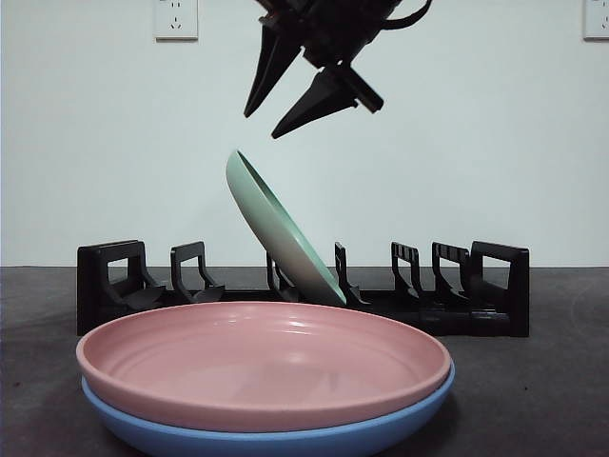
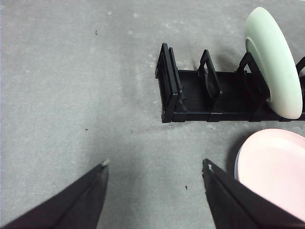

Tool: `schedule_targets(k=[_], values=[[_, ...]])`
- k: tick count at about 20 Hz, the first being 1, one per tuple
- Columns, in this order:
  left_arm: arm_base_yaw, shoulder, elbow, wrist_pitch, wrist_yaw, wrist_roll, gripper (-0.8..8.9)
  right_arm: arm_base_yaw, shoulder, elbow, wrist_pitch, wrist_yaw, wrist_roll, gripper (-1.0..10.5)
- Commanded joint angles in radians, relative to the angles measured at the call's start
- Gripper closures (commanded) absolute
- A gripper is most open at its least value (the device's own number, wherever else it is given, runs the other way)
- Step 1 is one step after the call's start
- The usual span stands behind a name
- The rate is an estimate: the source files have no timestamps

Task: Place the plate

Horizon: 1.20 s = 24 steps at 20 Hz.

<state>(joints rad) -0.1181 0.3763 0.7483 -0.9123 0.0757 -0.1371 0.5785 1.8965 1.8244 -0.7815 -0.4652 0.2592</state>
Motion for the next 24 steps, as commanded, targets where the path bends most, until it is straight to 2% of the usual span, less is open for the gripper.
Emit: schedule_targets(k=[1,17,20,24], values=[[0.001,0.003,0.007,0.012,-0.005,0.016,5.01,0.018,0.055,0.055,0.004,-0.008,0.003,7.6],[0.001,0.003,0.007,0.015,-0.028,0.013,5.01,0.055,0.125,0.063,0.016,-0.004,0.002,7.7],[0.001,0.003,0.007,0.015,-0.028,0.013,5.01,0.062,0.126,0.063,0.014,0.006,0.002,8.9],[0.001,0.003,0.007,0.015,-0.028,0.013,5.01,0.067,0.134,0.063,-0.011,0.022,-0.004,9.1]])
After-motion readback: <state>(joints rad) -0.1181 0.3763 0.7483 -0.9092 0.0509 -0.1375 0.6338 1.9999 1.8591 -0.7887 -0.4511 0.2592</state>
